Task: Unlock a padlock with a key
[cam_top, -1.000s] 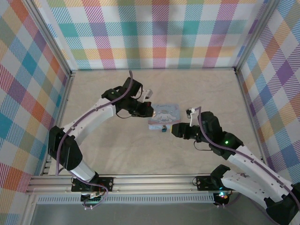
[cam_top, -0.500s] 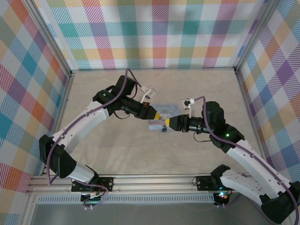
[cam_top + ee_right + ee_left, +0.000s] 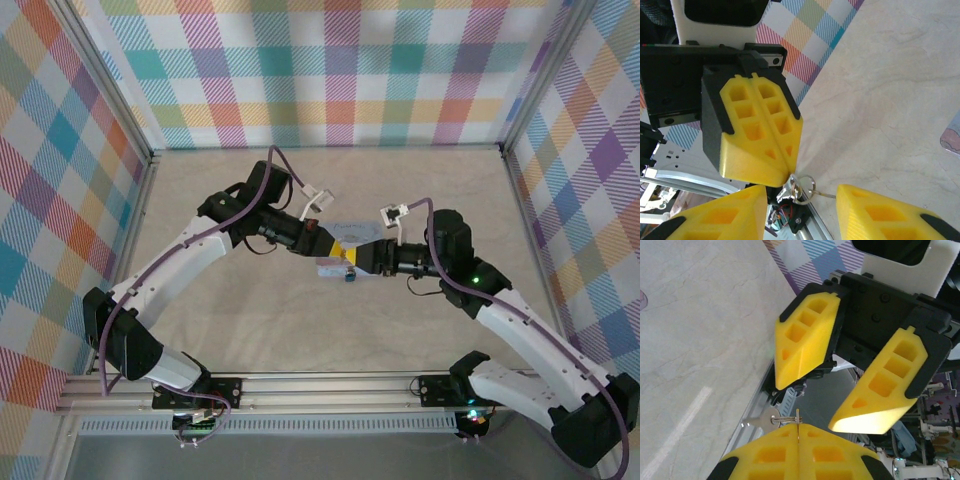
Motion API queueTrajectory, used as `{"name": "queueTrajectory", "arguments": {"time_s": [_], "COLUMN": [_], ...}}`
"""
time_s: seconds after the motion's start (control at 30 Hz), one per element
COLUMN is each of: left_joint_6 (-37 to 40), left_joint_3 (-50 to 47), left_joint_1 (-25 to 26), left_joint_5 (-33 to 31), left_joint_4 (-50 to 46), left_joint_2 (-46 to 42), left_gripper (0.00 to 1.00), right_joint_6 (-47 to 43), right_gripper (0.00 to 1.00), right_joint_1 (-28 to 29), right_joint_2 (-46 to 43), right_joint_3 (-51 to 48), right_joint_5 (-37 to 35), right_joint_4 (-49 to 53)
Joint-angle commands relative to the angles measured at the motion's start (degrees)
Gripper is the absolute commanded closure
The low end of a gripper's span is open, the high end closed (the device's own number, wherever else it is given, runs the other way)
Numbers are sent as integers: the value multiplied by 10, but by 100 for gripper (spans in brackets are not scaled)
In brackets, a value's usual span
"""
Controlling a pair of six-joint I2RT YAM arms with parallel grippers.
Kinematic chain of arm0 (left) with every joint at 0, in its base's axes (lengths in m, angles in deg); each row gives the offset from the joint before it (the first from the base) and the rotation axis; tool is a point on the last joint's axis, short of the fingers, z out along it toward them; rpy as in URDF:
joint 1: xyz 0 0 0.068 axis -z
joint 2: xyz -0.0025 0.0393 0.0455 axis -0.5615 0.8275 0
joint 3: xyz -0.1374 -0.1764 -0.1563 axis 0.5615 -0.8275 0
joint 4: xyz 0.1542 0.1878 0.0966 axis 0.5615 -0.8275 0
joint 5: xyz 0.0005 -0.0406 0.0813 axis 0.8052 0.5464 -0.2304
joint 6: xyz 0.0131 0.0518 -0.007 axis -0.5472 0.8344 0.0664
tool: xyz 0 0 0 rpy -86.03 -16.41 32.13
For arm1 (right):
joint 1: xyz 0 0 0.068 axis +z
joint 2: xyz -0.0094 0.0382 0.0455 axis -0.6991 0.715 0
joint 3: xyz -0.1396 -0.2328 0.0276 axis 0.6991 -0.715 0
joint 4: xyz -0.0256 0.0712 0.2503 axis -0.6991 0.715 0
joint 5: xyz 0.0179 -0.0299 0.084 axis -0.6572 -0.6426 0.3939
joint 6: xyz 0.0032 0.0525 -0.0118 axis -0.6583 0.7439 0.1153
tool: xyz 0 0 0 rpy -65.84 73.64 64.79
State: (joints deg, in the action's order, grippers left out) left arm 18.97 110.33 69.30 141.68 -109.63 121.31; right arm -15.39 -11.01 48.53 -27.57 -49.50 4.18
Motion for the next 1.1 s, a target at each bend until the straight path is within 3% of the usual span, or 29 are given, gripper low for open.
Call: {"name": "queueTrajectory", "arguments": {"time_s": [0.0, 0.4, 0.8, 0.93, 0.97, 1.07], "left_joint_6": [10, 3, 3, 4, 1, -43], "left_joint_3": [11, 13, 12, 17, 19, 5], "left_joint_1": [7, 11, 12, 10, 9, -7], "left_joint_5": [23, 30, 29, 4, -7, -44], "left_joint_4": [2, 13, 16, 9, 9, 37], "left_joint_2": [-22, -22, -26, -28, -30, -40], "left_gripper": [100, 100, 100, 100, 97, 71], "right_joint_6": [6, 15, 15, -3, -9, -44], "right_gripper": [59, 68, 100, 100, 100, 100], "right_joint_1": [-3, -3, -3, -3, -3, -3], "right_joint_2": [2, 20, 23, 8, 3, -19], "right_joint_3": [13, 13, 6, 5, 5, 8], "right_joint_5": [16, 41, 74, 63, 57, 18], "right_joint_4": [-38, -62, -85, -65, -58, -25]}}
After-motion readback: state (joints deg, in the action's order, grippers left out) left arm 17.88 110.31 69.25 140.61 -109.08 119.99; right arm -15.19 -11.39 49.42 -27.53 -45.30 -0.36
